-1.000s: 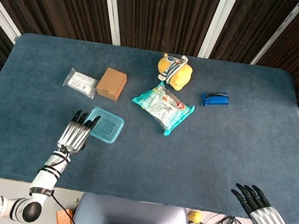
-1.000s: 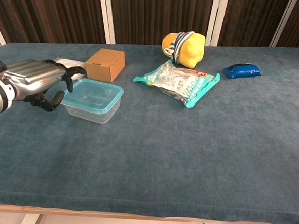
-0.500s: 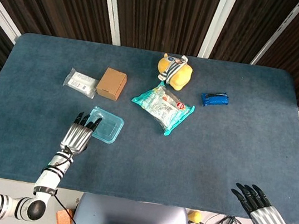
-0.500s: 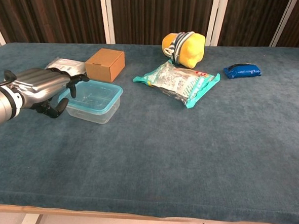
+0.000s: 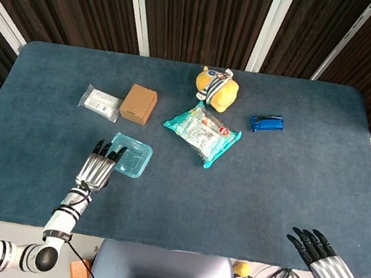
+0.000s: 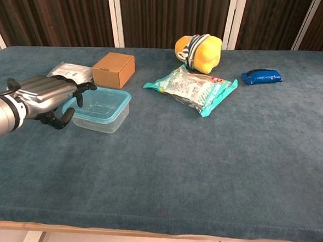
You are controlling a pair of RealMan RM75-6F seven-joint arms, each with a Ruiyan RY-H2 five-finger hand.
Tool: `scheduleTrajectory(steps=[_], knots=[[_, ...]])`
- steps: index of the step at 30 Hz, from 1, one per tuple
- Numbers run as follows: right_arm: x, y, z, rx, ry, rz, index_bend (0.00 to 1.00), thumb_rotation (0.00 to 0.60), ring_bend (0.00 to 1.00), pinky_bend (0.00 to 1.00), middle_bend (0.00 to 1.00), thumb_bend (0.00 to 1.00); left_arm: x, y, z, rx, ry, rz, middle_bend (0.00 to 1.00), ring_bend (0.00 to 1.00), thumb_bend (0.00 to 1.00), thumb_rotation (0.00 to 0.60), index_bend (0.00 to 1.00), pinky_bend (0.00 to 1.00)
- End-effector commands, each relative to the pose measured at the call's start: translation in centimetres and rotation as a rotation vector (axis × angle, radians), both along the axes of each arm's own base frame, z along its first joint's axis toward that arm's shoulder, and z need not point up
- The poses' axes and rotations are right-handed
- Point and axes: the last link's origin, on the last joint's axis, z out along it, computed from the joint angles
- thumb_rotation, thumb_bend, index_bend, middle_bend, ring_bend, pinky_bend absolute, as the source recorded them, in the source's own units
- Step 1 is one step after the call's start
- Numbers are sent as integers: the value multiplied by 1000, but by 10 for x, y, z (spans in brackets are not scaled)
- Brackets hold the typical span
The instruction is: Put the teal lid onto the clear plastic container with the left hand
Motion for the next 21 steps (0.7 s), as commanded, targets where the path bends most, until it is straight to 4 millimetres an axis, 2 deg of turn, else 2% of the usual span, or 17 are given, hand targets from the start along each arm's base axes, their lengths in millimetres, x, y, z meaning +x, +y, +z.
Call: scheduleTrajectory(steps=[1, 5, 9, 13, 16, 18, 21], knots=[[0, 0, 0, -1, 0, 0, 0, 600, 0, 0, 0, 58, 0, 0, -1, -5, 1, 3, 326, 80, 706, 600, 0, 0], [0, 0, 0, -1, 1, 0, 0, 600, 0, 0, 0, 57, 0, 0, -2, -12, -1, 6, 330, 83, 706, 600, 0, 0], [0, -1, 1, -2, 0, -1, 0, 600, 0, 0, 0, 57, 7, 3, 7, 34, -30, -26, 308, 80, 706, 600, 0, 0], [-1, -1, 1, -3, 1, -3, 0, 600, 0, 0, 0, 57, 19, 1, 35, 134, -85, -106, 120, 30, 646, 600, 0, 0], [-1, -1, 1, -4, 3, -5, 0, 600, 0, 0, 0, 57, 22, -11, 62, 201, -136, -163, 54, 17, 574, 600, 0, 0], [-1, -1, 1, -7, 4, -6, 0, 600, 0, 0, 0, 57, 17, -24, 80, 226, -162, -178, 41, 8, 533, 600, 0, 0], [-2, -2, 1, -14, 6, -11, 0, 600, 0, 0, 0, 57, -4, -55, 107, 265, -206, -179, 20, 0, 450, 600, 0, 0]])
